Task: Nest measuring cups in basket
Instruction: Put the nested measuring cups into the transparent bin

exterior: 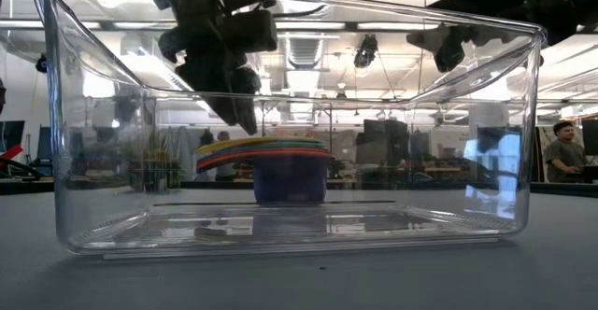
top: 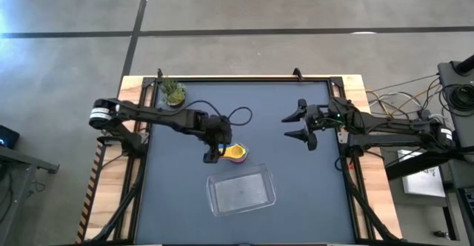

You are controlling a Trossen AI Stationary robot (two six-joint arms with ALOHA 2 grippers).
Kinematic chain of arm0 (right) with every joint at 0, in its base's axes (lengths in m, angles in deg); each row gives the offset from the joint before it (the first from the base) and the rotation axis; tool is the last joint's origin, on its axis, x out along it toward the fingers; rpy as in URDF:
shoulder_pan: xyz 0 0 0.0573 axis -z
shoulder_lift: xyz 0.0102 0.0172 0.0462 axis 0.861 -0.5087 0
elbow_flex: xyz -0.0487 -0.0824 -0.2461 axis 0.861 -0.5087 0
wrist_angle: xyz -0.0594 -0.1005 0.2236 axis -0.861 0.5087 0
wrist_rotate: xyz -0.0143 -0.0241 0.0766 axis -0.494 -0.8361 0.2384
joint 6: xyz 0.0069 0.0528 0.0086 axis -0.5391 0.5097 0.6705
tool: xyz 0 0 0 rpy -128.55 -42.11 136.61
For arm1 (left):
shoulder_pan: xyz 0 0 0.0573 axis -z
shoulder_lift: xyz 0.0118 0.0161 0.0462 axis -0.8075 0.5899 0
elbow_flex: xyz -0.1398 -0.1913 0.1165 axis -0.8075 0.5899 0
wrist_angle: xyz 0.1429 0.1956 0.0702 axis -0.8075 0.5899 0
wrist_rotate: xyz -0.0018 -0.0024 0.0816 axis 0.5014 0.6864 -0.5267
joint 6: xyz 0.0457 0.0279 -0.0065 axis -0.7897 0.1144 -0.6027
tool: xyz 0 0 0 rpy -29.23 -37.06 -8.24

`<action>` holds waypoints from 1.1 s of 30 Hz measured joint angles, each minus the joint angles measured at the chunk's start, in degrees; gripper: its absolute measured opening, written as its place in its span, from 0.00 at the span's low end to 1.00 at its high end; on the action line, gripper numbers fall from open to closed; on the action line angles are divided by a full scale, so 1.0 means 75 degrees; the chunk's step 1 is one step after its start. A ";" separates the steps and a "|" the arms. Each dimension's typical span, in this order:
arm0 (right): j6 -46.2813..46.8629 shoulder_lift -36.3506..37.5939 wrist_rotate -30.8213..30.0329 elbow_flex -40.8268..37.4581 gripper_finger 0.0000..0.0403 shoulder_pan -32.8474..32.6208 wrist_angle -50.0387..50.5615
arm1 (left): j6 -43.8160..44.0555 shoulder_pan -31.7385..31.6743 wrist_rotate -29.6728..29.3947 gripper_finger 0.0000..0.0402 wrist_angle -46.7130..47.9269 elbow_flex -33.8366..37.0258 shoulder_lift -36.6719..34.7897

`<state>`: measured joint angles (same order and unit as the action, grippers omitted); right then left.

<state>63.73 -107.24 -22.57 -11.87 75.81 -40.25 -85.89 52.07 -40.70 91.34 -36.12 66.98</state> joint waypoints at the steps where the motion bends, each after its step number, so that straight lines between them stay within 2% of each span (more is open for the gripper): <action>1: 0.0000 -0.0015 0.0000 0.0000 0.62 0.0000 0.0004 | 0.0000 0.0000 0.0000 0.86 -0.0004 -0.0002 0.0021; 5: -0.0002 -0.0075 0.0003 0.0000 0.62 0.0000 0.0012 | 0.0050 0.0003 0.0000 0.96 -0.0044 -0.0003 0.0187; 8: 0.0000 -0.0130 0.0006 0.0000 0.62 0.0000 0.0011 | 0.0073 0.0003 0.0000 0.99 -0.0107 -0.0053 0.0326; 24: -0.0003 -0.0197 0.0015 0.0000 0.62 0.0000 0.0019 | 0.0201 0.0015 0.0164 0.99 -0.0017 -0.0245 0.1160; 28: -0.0003 -0.0206 0.0015 0.0000 0.62 0.0000 0.0018 | 0.0406 0.0015 0.0122 0.96 0.0010 -0.0245 0.1175; 33: -0.0003 -0.0250 0.0012 0.0000 0.62 0.0000 0.0015 | 0.0393 0.0015 -0.0076 0.82 0.0111 -0.0245 0.1175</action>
<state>63.71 -109.11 -22.48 -11.87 75.81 -40.14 -82.94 52.18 -41.27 92.17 -37.96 75.79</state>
